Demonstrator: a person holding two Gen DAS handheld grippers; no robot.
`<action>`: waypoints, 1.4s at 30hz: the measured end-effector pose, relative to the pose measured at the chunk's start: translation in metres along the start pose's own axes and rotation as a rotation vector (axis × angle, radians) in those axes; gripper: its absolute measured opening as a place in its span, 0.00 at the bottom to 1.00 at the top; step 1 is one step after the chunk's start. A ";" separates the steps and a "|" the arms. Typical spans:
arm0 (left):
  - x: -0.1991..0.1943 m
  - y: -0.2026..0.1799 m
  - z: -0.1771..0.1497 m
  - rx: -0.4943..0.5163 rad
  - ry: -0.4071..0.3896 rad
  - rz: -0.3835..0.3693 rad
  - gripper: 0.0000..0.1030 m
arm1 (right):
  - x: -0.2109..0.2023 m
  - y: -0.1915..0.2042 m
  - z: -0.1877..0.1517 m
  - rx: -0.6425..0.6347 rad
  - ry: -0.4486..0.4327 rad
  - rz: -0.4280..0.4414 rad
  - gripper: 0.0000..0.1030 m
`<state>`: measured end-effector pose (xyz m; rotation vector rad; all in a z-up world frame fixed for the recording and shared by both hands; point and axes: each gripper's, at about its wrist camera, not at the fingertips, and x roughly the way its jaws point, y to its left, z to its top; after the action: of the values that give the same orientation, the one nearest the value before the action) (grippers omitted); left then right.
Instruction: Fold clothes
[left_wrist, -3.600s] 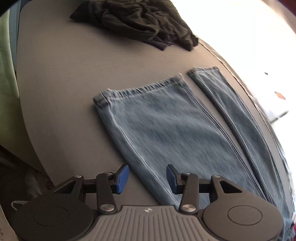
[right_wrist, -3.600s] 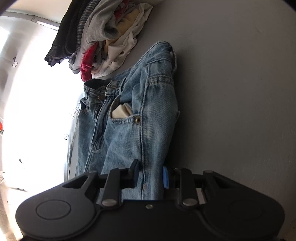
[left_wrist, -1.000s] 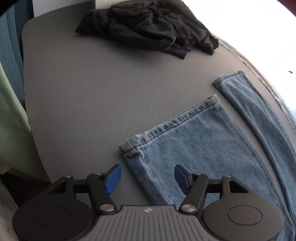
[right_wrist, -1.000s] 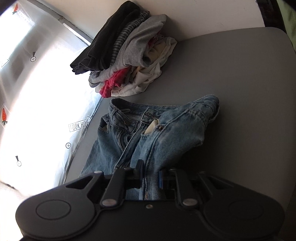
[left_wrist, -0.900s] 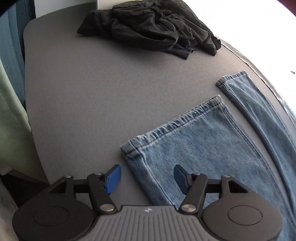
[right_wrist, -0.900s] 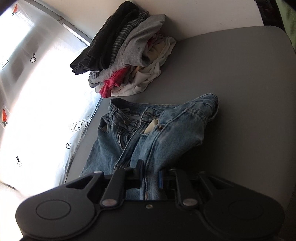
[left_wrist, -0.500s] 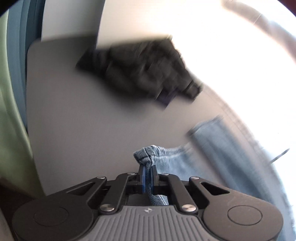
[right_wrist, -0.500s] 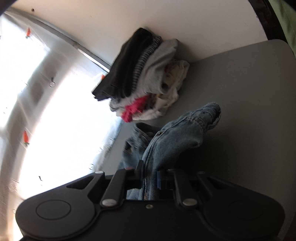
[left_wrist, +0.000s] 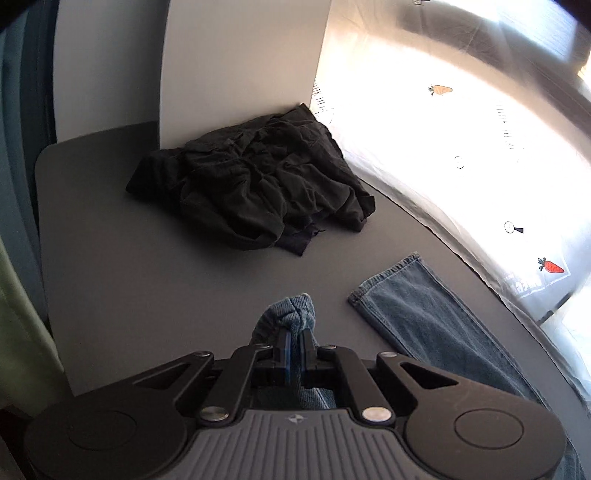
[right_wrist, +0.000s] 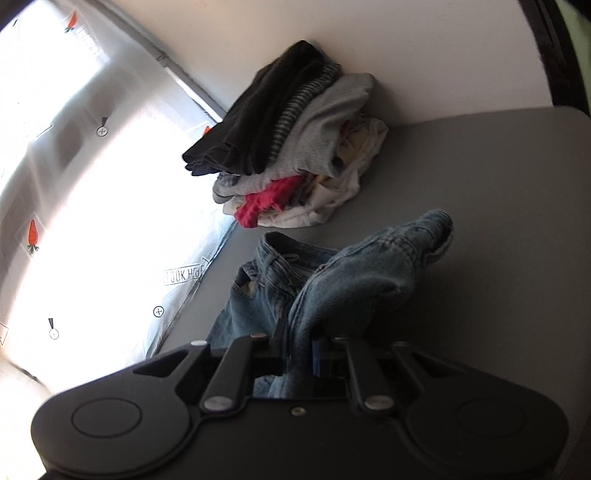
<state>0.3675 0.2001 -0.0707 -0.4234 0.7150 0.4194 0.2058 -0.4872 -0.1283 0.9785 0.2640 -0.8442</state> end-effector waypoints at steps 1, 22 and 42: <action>0.005 -0.008 0.005 0.011 -0.008 -0.006 0.05 | 0.004 0.006 0.002 -0.013 -0.005 0.006 0.11; 0.272 -0.276 0.023 0.408 0.169 -0.072 0.38 | 0.266 0.192 -0.016 -0.540 0.098 -0.164 0.78; 0.228 -0.195 -0.040 0.654 0.200 0.043 0.97 | 0.106 0.160 -0.210 -1.180 0.005 -0.356 1.00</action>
<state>0.5996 0.0678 -0.2131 0.1706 1.0077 0.1651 0.4273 -0.3256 -0.2043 -0.1827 0.8371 -0.8123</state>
